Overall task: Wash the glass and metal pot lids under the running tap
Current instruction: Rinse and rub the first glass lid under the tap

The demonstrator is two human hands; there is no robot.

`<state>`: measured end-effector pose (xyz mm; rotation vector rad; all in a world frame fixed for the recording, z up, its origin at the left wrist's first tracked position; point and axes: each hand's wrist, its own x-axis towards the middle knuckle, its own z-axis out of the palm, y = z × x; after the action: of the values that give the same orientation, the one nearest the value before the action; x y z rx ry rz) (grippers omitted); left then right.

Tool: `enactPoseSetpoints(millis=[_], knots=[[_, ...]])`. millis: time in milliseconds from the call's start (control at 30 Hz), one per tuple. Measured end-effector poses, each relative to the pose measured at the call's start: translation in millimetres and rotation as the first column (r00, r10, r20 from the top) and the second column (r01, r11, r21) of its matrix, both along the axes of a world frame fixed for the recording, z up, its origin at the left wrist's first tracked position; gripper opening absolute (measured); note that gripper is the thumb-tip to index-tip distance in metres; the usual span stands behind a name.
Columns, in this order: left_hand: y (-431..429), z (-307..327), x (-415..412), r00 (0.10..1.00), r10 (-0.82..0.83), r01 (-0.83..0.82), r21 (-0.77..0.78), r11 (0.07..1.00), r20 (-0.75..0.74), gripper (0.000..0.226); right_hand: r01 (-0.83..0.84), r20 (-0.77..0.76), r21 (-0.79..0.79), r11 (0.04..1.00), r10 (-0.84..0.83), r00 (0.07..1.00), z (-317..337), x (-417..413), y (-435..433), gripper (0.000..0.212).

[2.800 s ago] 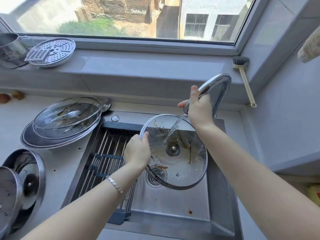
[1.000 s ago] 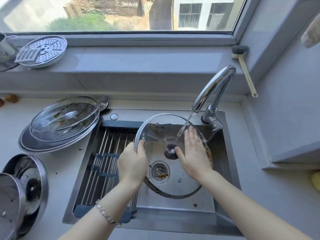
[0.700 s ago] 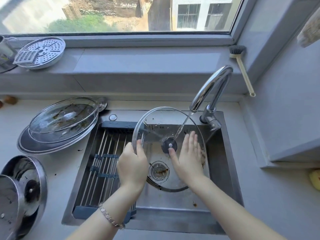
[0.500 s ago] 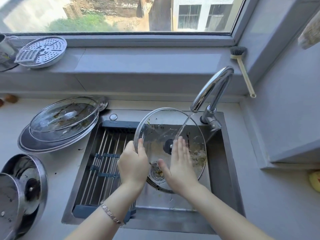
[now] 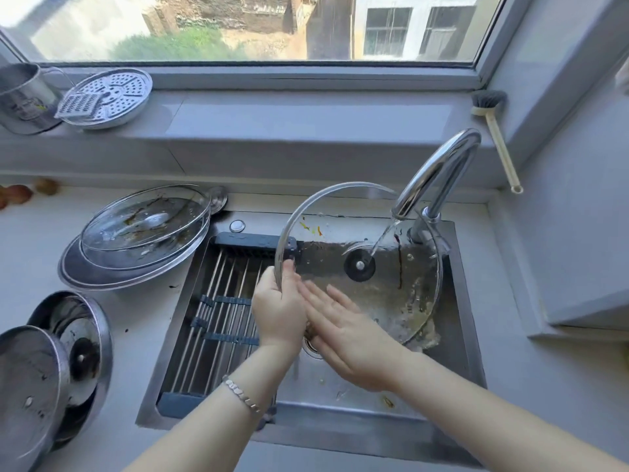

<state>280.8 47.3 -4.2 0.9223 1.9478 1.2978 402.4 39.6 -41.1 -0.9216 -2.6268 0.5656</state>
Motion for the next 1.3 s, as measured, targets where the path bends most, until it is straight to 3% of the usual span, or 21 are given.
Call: enactPoseSetpoints(millis=[67, 167, 233, 300, 367, 467, 533, 600, 667, 767, 833, 1000, 1033, 1100, 1167, 1233, 1300], knots=[[7, 1, -10, 0.999, 0.015, -0.013, 0.049, 0.999, -0.031, 0.033, -0.137, 0.134, 0.065, 0.988, 0.127, 0.983, -6, 20, -12, 0.053], [11, 3, -18, 0.997, 0.018, -0.011, 0.082, 0.997, -0.081, 0.033, -0.147, 0.269, 0.145, 0.979, 0.104, 0.957, -14, 51, -11, 0.051], [9, 4, -19, 0.995, 0.036, -0.029, 0.078, 0.997, -0.09, 0.033, -0.086, 0.219, 0.104, 0.991, 0.062, 0.974, -12, 59, -8, 0.044], [8, 2, -17, 0.992, 0.054, -0.046, 0.069, 0.997, -0.118, 0.034, -0.058, 0.082, -0.05, 0.997, 0.062, 0.995, -3, 46, -10, 0.04], [6, 1, -14, 0.988, 0.052, -0.044, 0.057, 0.997, -0.148, 0.034, -0.063, 0.005, -0.11, 0.992, 0.064, 0.998, 2, 19, -16, 0.052], [3, 0, -19, 0.987, 0.033, -0.027, 0.038, 0.999, -0.159, 0.034, -0.054, 0.083, -0.143, 0.988, 0.066, 0.994, -2, 7, -21, 0.061], [2, 2, -27, 0.985, 0.054, -0.048, 0.041, 0.998, -0.166, 0.034, -0.002, 0.204, -0.044, 0.999, 0.011, 0.979, -14, 28, -18, 0.058], [2, 3, -32, 0.982, 0.096, -0.09, 0.048, 0.995, -0.162, 0.035, 0.138, 0.308, 0.061, 0.988, -0.151, 0.939, -22, 45, -14, 0.058], [2, 2, -30, 0.977, 0.136, -0.134, 0.022, 0.991, -0.164, 0.035, 0.29, 0.296, 0.087, 0.953, -0.302, 0.906, -21, 34, -16, 0.064], [2, 1, -24, 0.974, 0.16, -0.163, -0.008, 0.987, -0.158, 0.037, 0.189, 0.206, 0.04, 0.981, -0.193, 0.959, -15, -4, -27, 0.065], [0, 1, -27, 0.975, 0.127, -0.13, -0.003, 0.992, -0.183, 0.037, 0.09, 0.254, 0.087, 0.992, -0.11, 0.961, -12, -1, -27, 0.064], [-2, 4, -33, 0.97, 0.078, -0.085, -0.019, 0.996, -0.231, 0.037, 0.397, 0.389, 0.124, 0.909, -0.412, 0.824, -18, 40, -4, 0.073], [-1, 4, -31, 0.971, 0.073, -0.084, -0.039, 0.996, -0.227, 0.037, 0.388, 0.374, 0.081, 0.918, -0.389, 0.842, -17, 35, -8, 0.074], [0, 2, -28, 0.971, 0.044, -0.062, -0.068, 0.996, -0.236, 0.038, 0.199, 0.33, 0.04, 0.979, -0.202, 0.922, -21, 23, -21, 0.073], [0, 2, -28, 0.965, -0.017, -0.009, -0.098, 0.995, -0.263, 0.038, 0.093, 0.362, 0.065, 0.994, -0.11, 0.926, -19, 27, -21, 0.071], [-1, -1, -32, 0.96, -0.066, 0.025, -0.152, 0.988, -0.272, 0.038, 0.257, 0.366, 0.112, 0.96, -0.28, 0.888, -19, 47, -3, 0.074], [-2, -6, -36, 0.967, -0.089, 0.036, -0.216, 0.976, -0.238, 0.04, 0.381, 0.328, 0.006, 0.925, -0.362, 0.873, -23, 68, 8, 0.08]])
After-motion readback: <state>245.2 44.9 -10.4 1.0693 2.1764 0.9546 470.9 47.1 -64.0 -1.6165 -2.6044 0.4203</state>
